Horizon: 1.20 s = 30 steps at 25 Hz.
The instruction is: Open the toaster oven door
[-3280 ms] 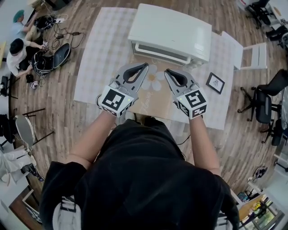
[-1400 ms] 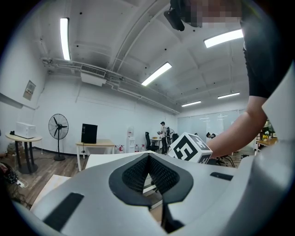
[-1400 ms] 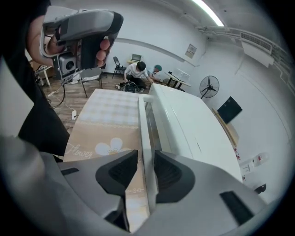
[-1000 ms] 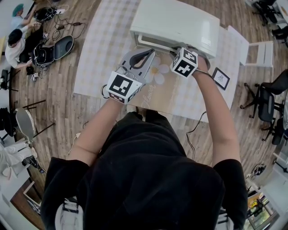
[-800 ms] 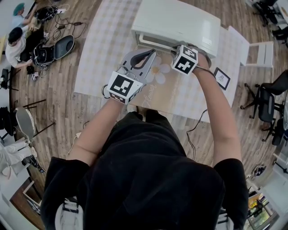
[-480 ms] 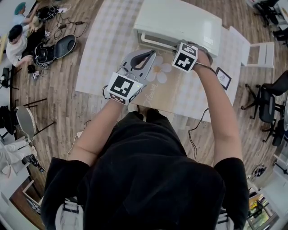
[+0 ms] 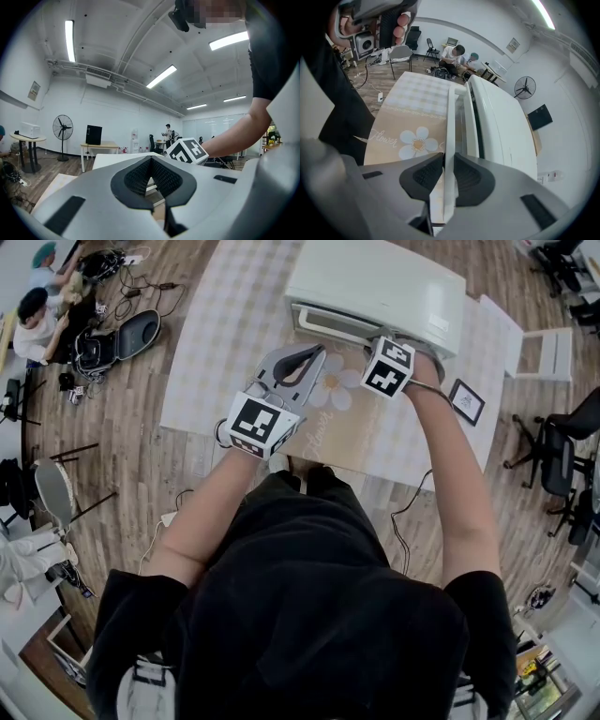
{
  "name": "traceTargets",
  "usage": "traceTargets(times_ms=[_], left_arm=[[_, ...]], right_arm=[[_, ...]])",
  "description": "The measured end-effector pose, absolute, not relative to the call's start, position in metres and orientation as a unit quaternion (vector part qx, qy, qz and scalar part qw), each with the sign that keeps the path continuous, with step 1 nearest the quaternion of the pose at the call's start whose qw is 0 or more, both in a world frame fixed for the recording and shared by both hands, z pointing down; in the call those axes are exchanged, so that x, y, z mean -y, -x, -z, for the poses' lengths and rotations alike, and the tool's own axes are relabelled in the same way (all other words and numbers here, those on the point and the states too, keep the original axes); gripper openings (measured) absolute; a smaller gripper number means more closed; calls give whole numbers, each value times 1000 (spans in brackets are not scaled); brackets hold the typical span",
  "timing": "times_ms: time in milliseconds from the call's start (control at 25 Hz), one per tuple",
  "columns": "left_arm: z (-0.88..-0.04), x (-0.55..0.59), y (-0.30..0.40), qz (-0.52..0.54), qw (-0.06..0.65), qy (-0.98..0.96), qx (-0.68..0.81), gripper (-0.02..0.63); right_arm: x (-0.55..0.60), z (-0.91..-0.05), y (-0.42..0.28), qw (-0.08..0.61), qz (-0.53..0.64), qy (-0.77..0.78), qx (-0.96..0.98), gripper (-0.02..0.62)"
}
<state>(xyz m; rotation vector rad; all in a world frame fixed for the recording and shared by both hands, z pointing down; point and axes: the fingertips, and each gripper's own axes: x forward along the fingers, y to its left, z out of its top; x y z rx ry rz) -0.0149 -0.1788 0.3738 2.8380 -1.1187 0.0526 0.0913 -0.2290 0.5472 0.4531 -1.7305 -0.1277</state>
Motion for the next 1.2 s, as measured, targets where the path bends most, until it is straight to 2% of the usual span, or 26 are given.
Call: traceTargets(times_ms=[1200], left_arm=[[-401,137,7,-20,38,-939,341,15]], right_arm=[[176,-573,-78,608,177,-281,721,86]])
